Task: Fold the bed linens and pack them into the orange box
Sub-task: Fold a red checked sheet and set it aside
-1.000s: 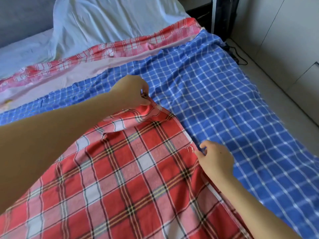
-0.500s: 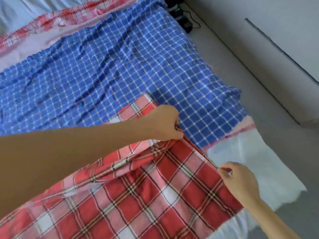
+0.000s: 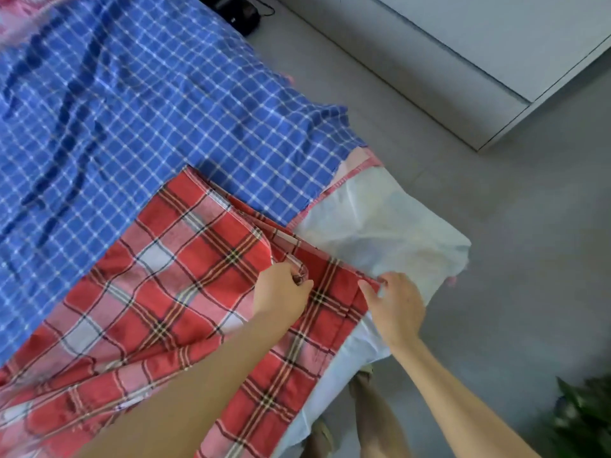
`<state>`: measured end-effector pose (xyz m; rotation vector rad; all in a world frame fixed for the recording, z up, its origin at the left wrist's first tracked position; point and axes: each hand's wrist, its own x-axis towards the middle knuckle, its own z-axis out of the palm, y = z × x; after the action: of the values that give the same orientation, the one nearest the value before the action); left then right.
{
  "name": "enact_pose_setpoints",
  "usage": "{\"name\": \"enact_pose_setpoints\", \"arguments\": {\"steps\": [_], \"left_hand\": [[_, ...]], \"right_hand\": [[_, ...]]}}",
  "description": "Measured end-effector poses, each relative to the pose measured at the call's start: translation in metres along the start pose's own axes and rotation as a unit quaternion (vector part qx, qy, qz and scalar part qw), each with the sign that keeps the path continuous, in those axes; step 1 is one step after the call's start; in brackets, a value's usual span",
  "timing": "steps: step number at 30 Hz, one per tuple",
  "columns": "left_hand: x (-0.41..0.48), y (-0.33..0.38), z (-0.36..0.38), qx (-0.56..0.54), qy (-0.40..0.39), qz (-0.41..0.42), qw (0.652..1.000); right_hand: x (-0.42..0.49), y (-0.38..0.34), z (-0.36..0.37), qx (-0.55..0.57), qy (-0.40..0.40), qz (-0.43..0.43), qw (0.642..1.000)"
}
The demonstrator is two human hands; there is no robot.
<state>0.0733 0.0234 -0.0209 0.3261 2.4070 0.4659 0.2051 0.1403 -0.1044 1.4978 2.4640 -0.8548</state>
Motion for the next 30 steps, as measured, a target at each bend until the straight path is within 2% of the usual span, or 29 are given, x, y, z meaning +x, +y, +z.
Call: {"name": "enact_pose_setpoints", "arguments": {"steps": [2, 5, 7, 10, 15, 20, 25, 30], "left_hand": [[-0.007, -0.004, 0.005, -0.031, 0.005, -0.014, 0.999], [-0.013, -0.007, 0.000, -0.071, 0.017, -0.020, 0.997], [-0.012, -0.006, -0.013, -0.090, 0.038, -0.018, 0.995], [-0.012, 0.003, -0.032, -0.056, 0.053, 0.007, 0.997], [-0.014, 0.013, -0.034, -0.021, 0.036, 0.043, 0.998], [-0.016, 0.009, -0.012, -0.005, 0.020, 0.048, 0.999], [-0.020, 0.000, -0.001, -0.038, -0.034, 0.025, 0.998], [-0.035, -0.016, -0.010, -0.092, -0.045, 0.009, 0.995]], "right_hand": [[0.005, -0.013, 0.007, -0.025, -0.014, 0.026, 0.999], [0.014, -0.025, 0.022, 0.003, -0.073, 0.081, 0.994], [0.013, -0.024, 0.022, 0.041, -0.049, 0.096, 0.993], [0.003, -0.006, 0.010, 0.052, 0.013, 0.103, 0.993], [0.008, 0.016, 0.021, 0.062, -0.006, 0.132, 0.989], [0.008, 0.011, 0.025, 0.078, -0.010, 0.084, 0.993], [0.009, 0.001, 0.005, 0.072, -0.072, 0.045, 0.994], [-0.038, -0.046, -0.028, 0.204, -0.139, -0.014, 0.969]]}}
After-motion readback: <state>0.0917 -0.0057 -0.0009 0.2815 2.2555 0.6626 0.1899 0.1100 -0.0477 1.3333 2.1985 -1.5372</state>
